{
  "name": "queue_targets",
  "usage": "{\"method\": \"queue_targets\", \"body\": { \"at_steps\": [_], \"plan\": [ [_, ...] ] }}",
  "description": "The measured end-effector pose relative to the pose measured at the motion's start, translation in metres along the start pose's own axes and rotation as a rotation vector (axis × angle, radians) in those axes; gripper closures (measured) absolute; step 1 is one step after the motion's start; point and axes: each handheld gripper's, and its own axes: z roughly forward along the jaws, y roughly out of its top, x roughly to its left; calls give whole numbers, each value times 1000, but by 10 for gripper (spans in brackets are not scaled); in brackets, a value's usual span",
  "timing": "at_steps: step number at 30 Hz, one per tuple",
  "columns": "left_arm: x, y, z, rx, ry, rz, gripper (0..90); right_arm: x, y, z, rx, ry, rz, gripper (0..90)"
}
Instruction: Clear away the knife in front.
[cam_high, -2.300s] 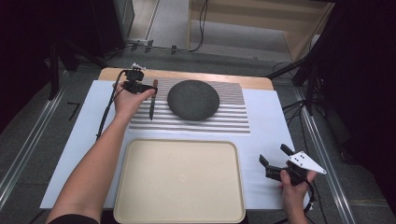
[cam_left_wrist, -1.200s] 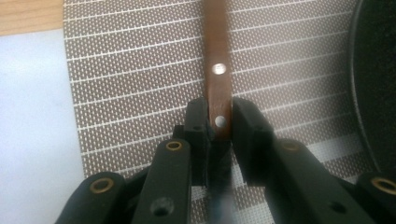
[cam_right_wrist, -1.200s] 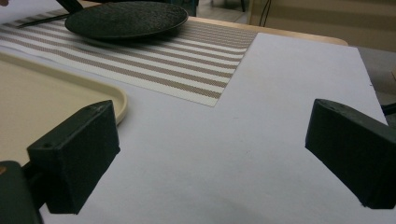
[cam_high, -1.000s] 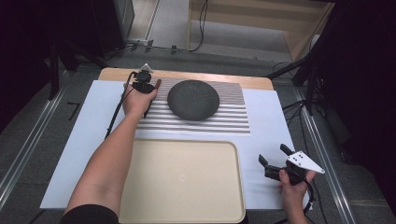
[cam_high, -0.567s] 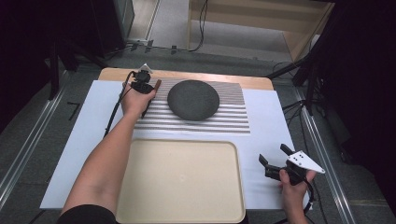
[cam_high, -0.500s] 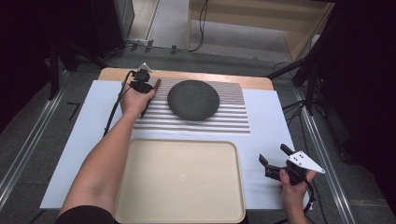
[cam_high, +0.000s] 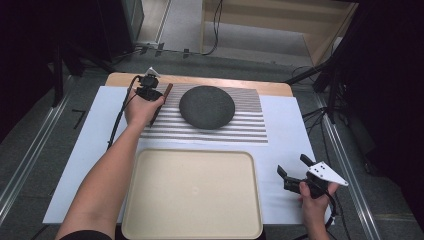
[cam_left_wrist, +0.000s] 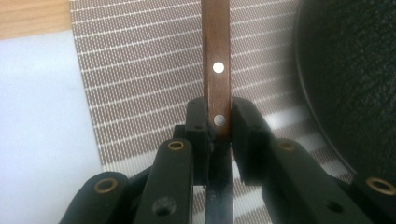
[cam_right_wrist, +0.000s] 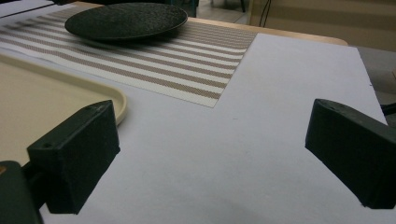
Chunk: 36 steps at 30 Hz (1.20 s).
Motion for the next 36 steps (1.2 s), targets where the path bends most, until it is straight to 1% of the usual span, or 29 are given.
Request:
{"method": "queue_targets", "body": {
  "at_steps": [1, 9, 17, 20, 28, 29, 31, 33, 36],
  "plan": [
    [-1, -2, -1, -5, -1, 0, 770, 0, 0, 0, -1, -1, 2, 17],
    [-9, -16, -15, -28, -5, 52, 770, -1, 0, 0, -3, 4, 5, 17],
    [-15, -33, -34, -60, -28, 70, 770, -1, 0, 0, -2, 6, 5, 17],
    [-20, -41, -42, -69, -28, 91, 771, -1, 0, 0, -2, 7, 4, 17],
    [-27, -59, -53, -76, -40, 120, 770, -1, 0, 0, -2, 8, 4, 17],
    [-29, -62, -54, -73, -36, 129, 770, -1, 0, 0, -2, 8, 4, 17],
    [-32, -67, -58, -82, -41, 135, 770, -1, 0, 0, -3, 9, 5, 17],
    [-36, -73, -61, -79, -44, 154, 770, -1, 0, 0, -3, 9, 6, 17],
    [-39, -81, -66, -93, -53, 162, 770, -1, 0, 0, -2, 9, 4, 17]
  ]
}}
